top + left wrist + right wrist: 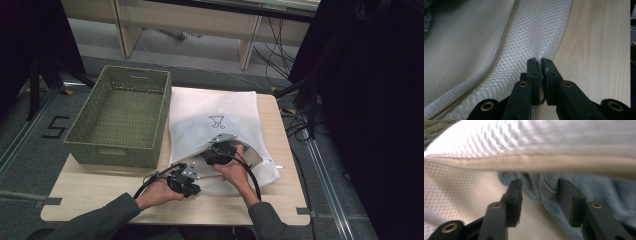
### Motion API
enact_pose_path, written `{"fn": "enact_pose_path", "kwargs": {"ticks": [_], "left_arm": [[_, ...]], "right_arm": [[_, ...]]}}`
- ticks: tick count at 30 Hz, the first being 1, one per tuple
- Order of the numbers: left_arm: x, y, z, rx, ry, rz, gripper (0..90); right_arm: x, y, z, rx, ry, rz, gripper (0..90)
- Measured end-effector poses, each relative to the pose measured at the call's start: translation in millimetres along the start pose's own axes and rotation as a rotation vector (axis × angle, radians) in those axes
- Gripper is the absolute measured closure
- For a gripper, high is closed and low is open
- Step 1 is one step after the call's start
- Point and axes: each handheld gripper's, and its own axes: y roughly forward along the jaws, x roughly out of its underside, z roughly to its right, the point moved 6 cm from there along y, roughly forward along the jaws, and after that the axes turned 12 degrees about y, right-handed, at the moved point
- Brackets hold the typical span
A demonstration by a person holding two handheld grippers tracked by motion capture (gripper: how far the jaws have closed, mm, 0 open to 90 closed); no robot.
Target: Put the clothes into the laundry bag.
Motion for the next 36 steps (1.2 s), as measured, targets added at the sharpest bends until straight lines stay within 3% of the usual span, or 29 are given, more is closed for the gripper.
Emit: {"fn": "enact_pose_path", "kwargs": {"ticks": [3, 5, 6, 7, 9, 10, 11, 13, 14, 15, 17, 19, 22, 23, 25, 27, 28, 30, 31, 32, 33, 34, 36], "left_arm": [[-1.3, 0.5, 0.7, 0.003, -0.003, -0.005, 84.2], [0.1, 0.3, 1.1, 0.005, -0.022, 0.005, 84.2], [0.3, 0.0, 0.1, 0.001, -0.004, 0.008, 84.1], [0.4, -0.1, 0.2, -0.001, -0.004, 0.005, 84.0], [0.0, 0.6, 0.0, -0.005, -0.020, 0.005, 84.0], [-0.2, 0.8, -1.3, -0.006, -0.006, 0.010, 84.0], [0.1, 1.1, -0.1, -0.005, -0.026, 0.014, 84.0], [0.3, 0.3, -0.6, -0.007, -0.006, 0.004, 84.0], [-0.1, 0.3, -0.5, -0.009, -0.003, 0.001, 84.0], [-0.2, 0.6, -0.1, -0.006, -0.015, 0.000, 84.0], [-0.1, 0.5, -1.4, -0.001, -0.008, 0.006, 84.1], [-0.7, 0.7, -1.7, 0.000, -0.010, 0.006, 84.1], [-0.7, 0.7, -2.0, 0.000, -0.006, 0.006, 83.1], [-0.8, 1.2, -0.4, 0.000, -0.032, 0.013, 82.8], [-0.6, 0.9, -0.7, -0.004, -0.016, 0.011, 82.4], [-0.7, 0.8, 0.2, -0.005, -0.023, 0.006, 82.1], [-0.9, 0.7, -0.5, -0.006, -0.015, 0.005, 82.1], [-0.8, 0.6, -0.5, -0.006, -0.014, 0.005, 82.1], [-0.4, 0.7, 0.3, -0.008, -0.021, 0.004, 82.1], [-0.4, 0.2, -0.5, -0.010, 0.000, 0.000, 82.1], [-0.4, 0.1, -0.3, -0.009, -0.004, -0.004, 82.1], [-0.8, 0.8, 0.3, -0.008, -0.020, 0.000, 82.1], [-0.7, 0.6, -0.6, -0.006, -0.016, 0.006, 82.1]], "right_arm": [[1.8, 15.7, 1.9, 0.064, -0.025, -0.010, 72.9], [1.9, 21.0, 4.1, 0.076, -0.025, -0.019, 75.2], [-0.1, 24.0, 6.9, 0.086, -0.045, 0.005, 76.4], [-1.6, 25.8, 8.4, 0.096, -0.034, 0.009, 77.4], [-5.3, 29.9, 12.4, 0.121, -0.031, 0.035, 78.1], [-6.7, 31.1, 13.7, 0.131, -0.031, 0.037, 78.3], [-8.2, 31.6, 15.0, 0.137, -0.032, 0.027, 78.5], [-13.1, 35.7, 20.4, 0.162, -0.054, 0.054, 78.4], [-13.9, 36.4, 21.3, 0.167, -0.038, 0.054, 78.0], [-15.0, 36.1, 23.5, 0.159, -0.054, 0.052, 77.6], [-14.0, 35.2, 21.8, 0.142, -0.044, 0.051, 74.8], [-12.7, 30.5, 18.8, 0.135, -0.048, 0.046, 68.0], [-12.5, 15.7, 11.4, 0.104, -0.006, 0.051, 56.9], [-13.1, 8.2, 7.5, 0.078, 0.007, 0.048, 54.2], [-10.5, -6.9, -2.0, 0.006, -0.020, 0.004, 50.5], [-6.9, -24.9, -9.7, -0.015, -0.053, 0.008, 49.4], [-5.4, -34.2, -12.2, -0.028, -0.047, 0.016, 49.3], [-4.5, -50.2, -12.8, -0.038, -0.046, 0.054, 49.2], [-1.8, -57.1, -12.7, -0.033, -0.028, 0.044, 49.1], [0.4, -62.0, -11.3, -0.025, -0.019, 0.043, 49.1], [-0.8, -65.4, -6.2, -0.002, -0.050, 0.074, 49.1], [0.5, -70.4, -4.2, 0.003, -0.029, 0.069, 49.1], [-2.1, -78.1, 4.0, 0.034, -0.024, 0.101, 49.3]]}}
